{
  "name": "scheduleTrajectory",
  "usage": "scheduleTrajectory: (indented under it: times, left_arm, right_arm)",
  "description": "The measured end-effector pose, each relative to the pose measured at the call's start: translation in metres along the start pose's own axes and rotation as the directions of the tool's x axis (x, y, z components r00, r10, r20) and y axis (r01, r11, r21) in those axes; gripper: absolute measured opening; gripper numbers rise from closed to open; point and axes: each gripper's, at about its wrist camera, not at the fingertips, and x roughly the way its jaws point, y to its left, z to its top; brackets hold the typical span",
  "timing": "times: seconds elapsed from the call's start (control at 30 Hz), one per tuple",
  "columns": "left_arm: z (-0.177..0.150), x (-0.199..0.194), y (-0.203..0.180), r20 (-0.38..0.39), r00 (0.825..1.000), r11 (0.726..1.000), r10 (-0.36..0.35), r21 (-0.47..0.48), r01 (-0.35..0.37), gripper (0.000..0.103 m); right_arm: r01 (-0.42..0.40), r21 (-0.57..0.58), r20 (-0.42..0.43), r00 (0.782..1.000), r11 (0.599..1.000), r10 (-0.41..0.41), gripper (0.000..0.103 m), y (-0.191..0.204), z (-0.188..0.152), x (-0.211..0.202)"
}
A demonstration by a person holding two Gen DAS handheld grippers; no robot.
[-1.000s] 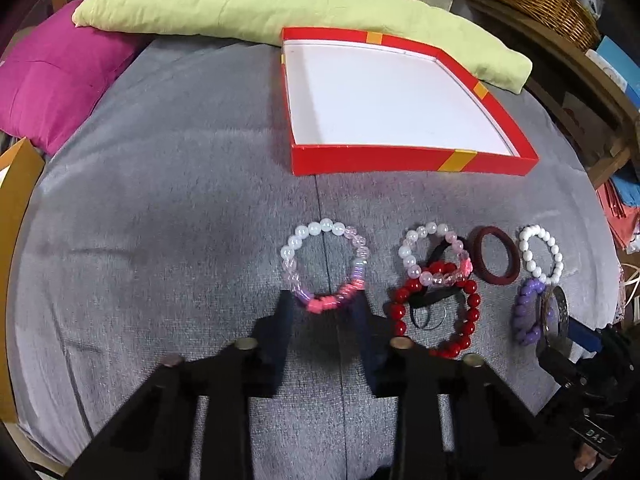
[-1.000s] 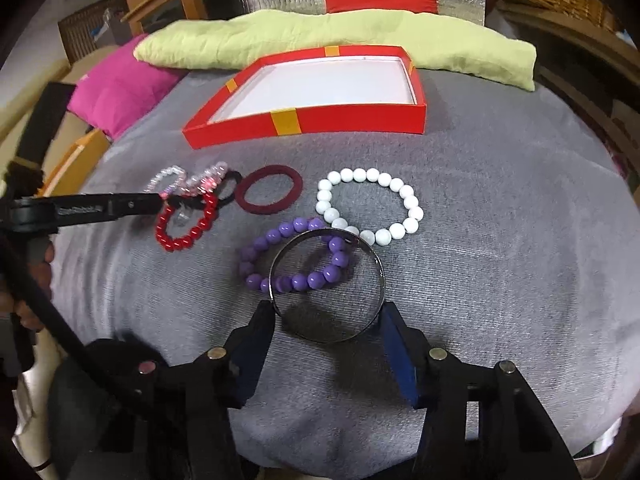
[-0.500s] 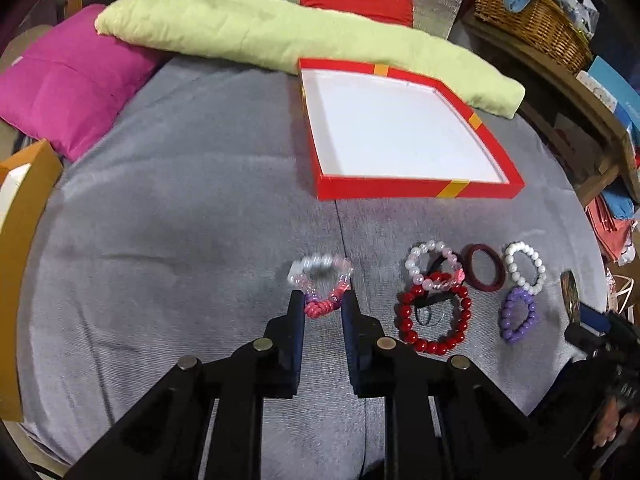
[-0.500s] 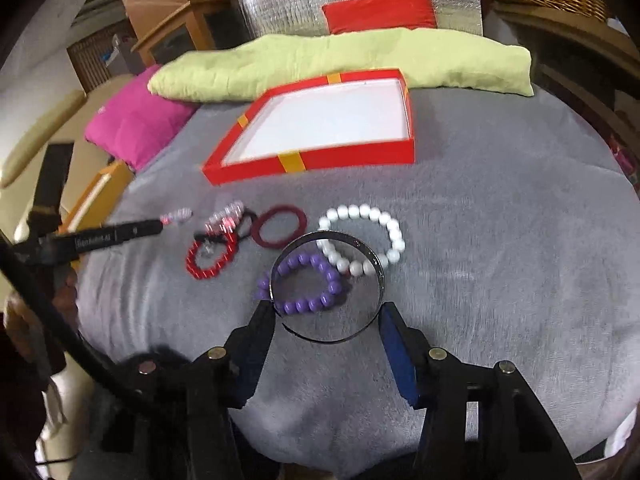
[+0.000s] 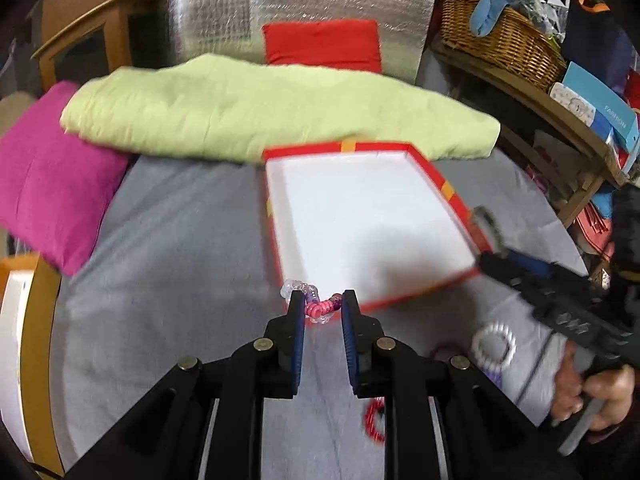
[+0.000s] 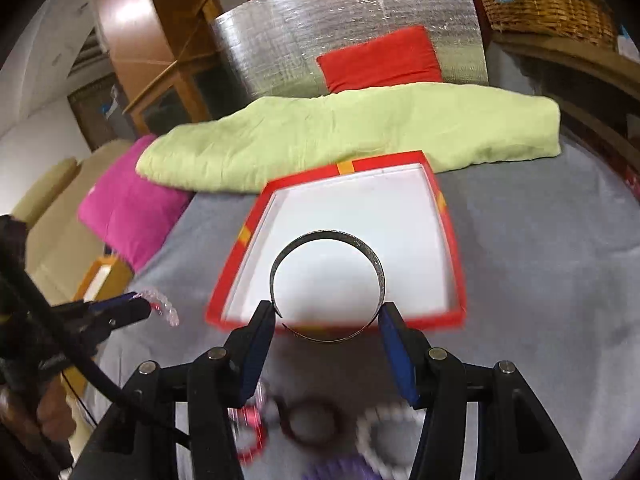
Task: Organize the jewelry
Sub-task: 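Carry both bracelets into the red box and open both tools to release them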
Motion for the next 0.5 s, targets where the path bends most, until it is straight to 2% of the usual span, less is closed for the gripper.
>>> scheduleTrajectory:
  times: [0.17,0.33,0.37,0.4,0.47,0.5]
  left_arm:
    - [0.028,0.036,-0.011,-0.025,0.999,0.999,-0.034,0.01,0.034,0.019]
    - [0.035,0.077,-0.02,-0.081,0.995,0.998,-0.064,-0.004,0.064,0.019]
    - [0.035,0.084,-0.02,-0.092,0.993,0.997,-0.07,-0.015,0.069,0.019]
    - [0.034,0.089,-0.019,-0.099,0.992,0.997,-0.075,-0.027,0.073,0.019]
    - [0.032,0.095,-0.012,-0.116,0.989,0.995,-0.087,-0.054,0.081,0.021]
    - [0.031,0.095,-0.008,-0.119,0.988,0.994,-0.094,-0.069,0.086,0.026]
  right_arm:
    - [-0.001,0.047,-0.028,1.0,0.999,0.002,0.057,-0.012,0.01,0.042]
    - [0.009,0.088,-0.081,0.997,0.996,-0.002,0.059,-0.03,0.012,0.065]
    - [0.014,0.096,-0.078,0.997,0.995,-0.006,0.06,-0.034,0.013,0.066]
    - [0.018,0.103,-0.082,0.997,0.995,-0.009,0.068,-0.037,0.014,0.067]
    - [0.018,0.126,-0.095,0.996,0.992,-0.006,0.07,-0.043,0.015,0.069]
    - [0.015,0.139,-0.097,0.995,0.99,-0.001,0.07,-0.046,0.015,0.069]
